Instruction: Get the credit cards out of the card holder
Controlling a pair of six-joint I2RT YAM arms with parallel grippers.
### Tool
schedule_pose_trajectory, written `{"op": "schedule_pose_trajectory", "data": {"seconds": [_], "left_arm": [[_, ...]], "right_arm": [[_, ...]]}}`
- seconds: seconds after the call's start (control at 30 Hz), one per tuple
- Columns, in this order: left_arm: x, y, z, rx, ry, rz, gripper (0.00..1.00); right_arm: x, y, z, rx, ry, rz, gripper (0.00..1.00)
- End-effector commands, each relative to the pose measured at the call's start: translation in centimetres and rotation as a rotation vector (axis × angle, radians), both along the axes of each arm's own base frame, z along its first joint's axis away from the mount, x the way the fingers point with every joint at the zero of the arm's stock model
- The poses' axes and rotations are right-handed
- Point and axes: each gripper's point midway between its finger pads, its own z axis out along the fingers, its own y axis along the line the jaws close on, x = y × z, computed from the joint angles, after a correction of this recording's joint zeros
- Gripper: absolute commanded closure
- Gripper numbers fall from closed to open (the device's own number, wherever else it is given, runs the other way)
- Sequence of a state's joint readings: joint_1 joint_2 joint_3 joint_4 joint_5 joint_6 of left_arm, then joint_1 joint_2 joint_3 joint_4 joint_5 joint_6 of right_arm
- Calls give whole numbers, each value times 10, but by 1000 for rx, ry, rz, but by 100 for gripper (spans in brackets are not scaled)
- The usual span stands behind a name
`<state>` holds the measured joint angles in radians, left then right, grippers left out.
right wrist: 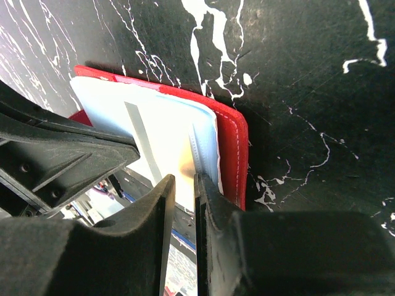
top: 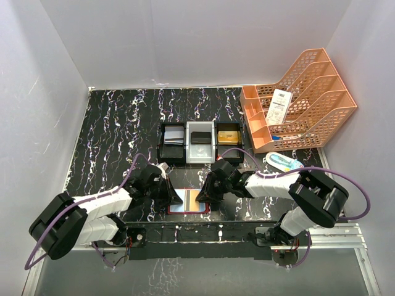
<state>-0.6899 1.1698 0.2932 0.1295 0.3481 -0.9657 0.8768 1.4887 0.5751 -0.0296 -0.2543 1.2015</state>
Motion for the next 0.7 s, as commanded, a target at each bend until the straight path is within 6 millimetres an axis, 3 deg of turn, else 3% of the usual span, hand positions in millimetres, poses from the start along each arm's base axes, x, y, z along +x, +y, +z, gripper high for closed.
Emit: {"op": "schedule_pose_trajectory", "data": {"seconds": [0.0,0.03,0.13,0.27,0.5,0.67], "left_arm": [[-3,3,0,1,-3,-23,100],[-2,0,2,-16,-5,-24,100],[1,-9,9,-66,-5,-29,83],[3,-17,11,-106,2,-27,72],[2,-17,-1,-93,36,-18,72],[2,-17,-3,-99,37,-14,84]], "right_arm": [[-12,-47,-47,-254,35,-11,81],[-12,-46,-47,-252,34,-9,81],[-11,-45,-46,-252,33,-6,81],[-12,-44,-47,-250,38,-3,82],[-11,-42,-48,-244,40,1,81],[-12,-43,-48,-245,43,1,82]]}}
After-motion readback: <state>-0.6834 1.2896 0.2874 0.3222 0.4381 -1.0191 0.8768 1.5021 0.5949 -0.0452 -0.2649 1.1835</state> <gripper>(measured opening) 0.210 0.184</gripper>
